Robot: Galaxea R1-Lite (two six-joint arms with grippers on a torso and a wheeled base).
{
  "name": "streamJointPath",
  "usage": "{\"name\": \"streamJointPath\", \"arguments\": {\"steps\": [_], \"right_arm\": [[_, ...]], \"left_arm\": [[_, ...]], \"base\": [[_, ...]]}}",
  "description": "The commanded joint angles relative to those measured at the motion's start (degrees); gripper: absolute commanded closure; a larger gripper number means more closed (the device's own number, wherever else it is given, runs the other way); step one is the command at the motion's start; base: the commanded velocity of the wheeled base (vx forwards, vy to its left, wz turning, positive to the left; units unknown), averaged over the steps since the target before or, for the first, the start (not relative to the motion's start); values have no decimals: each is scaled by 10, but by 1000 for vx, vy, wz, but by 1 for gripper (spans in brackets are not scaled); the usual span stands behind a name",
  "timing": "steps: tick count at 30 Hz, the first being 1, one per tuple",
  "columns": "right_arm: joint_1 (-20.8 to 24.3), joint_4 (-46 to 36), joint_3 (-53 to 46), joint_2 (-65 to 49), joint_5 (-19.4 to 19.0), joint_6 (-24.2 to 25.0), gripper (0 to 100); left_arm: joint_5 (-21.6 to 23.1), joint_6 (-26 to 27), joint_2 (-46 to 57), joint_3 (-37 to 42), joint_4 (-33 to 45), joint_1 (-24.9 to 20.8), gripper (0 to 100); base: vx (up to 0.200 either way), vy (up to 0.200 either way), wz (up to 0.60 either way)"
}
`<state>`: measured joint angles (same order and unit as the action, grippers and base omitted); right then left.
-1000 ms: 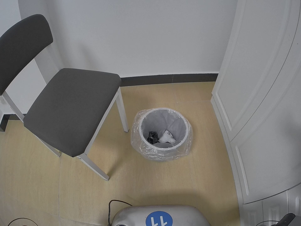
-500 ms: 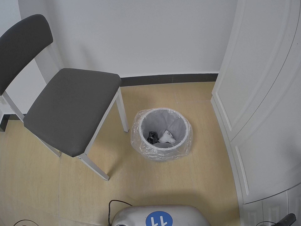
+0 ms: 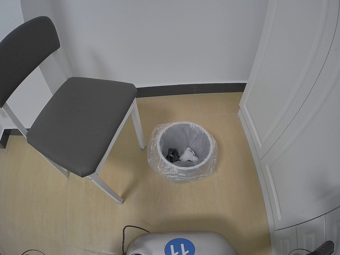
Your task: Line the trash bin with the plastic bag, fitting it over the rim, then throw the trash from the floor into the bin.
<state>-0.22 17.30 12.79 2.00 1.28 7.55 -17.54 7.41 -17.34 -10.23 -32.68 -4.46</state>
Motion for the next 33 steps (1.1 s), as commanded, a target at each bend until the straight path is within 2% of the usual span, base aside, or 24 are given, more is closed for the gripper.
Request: {"name": "streamJointPath", "arguments": {"steps": [1,6,8,15,22,30,33], "right_arm": [[1,3,-12,-20,5,3,0],[1,17,-31,-20,14,0,0],[1,47,-49,-20,25,-2,0],[1,82,-74,-20,28,-2,0],[1,83,-85,-20,29,-2,0],[1,85,-104,-20,58,-4,0],[1,109,-115,-20,62,-4,0]], "left_arm": [[0,-1,35,15,0,11,0],[0,-1,69,41,1,25,0],[0,-2,89,57,1,31,0],[0,-19,126,101,1,40,0],[0,-53,157,102,39,48,0],[0,-72,166,102,50,46,0],[-1,-79,167,102,54,46,0]], "base": [[0,0,0],[0,0,0],[0,0,0],[0,0,0],[0,0,0],[0,0,0],[0,0,0]]}}
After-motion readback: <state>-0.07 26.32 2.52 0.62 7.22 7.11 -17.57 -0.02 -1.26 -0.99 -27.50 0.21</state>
